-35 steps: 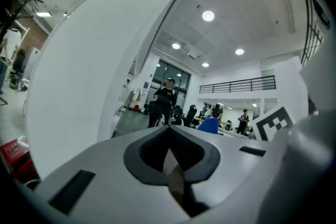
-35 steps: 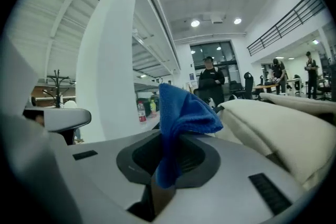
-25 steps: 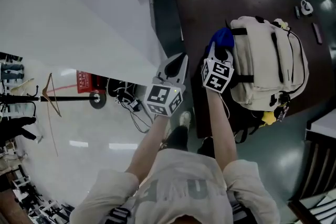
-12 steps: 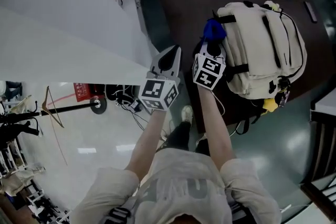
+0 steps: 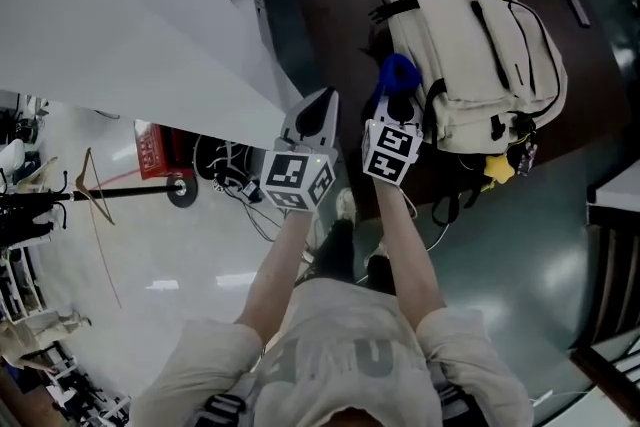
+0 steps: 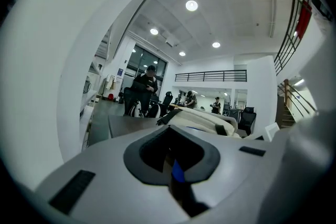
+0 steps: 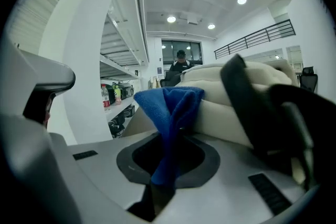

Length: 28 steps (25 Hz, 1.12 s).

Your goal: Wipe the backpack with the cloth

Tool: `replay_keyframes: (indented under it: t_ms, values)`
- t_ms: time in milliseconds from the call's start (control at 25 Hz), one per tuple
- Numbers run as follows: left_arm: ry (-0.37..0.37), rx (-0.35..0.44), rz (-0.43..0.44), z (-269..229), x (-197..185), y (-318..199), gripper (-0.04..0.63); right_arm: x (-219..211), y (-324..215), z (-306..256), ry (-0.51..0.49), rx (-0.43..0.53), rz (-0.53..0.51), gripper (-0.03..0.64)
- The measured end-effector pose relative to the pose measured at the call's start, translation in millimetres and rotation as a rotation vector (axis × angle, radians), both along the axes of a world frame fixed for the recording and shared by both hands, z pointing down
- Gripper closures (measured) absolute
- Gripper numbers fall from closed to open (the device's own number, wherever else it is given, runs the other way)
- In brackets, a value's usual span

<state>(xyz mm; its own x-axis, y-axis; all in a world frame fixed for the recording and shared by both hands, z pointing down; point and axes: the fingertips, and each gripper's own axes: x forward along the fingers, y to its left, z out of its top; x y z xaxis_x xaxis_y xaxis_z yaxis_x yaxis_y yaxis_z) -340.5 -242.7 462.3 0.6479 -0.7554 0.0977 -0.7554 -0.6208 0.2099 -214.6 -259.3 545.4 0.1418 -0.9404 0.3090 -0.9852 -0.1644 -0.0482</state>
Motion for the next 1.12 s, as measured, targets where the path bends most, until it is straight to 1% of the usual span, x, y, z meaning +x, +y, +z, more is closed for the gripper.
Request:
replay_keyframes:
  t_ms: [200,320,440,800,880,1000,1120]
  values:
    - [0.000,-0.007,-0.003,3,18,43,0.594,8,47,5,-0.007,-0.015,-0.022,0.572]
    - [0.014,0.008,-0.009,-4,29,66,0.594,16,69,4,-0.003,-0.013,-0.033,0.572]
    - [0.013,0.019,-0.007,-6,41,87,0.594,26,92,4,0.001,-0.011,-0.038,0.572]
    - [0.037,0.023,-0.024,-4,73,130,0.594,53,148,6,0.002,-0.012,-0.082,0.572]
    - [0.048,0.024,-0.019,-4,84,138,0.594,60,163,5,-0.018,-0.021,-0.088,0.572]
    - [0.046,0.021,-0.006,-6,97,148,0.594,59,190,-5,-0.066,-0.034,-0.128,0.572]
    - [0.038,0.033,0.003,-18,105,149,0.594,58,207,-22,-0.085,-0.028,-0.206,0.572]
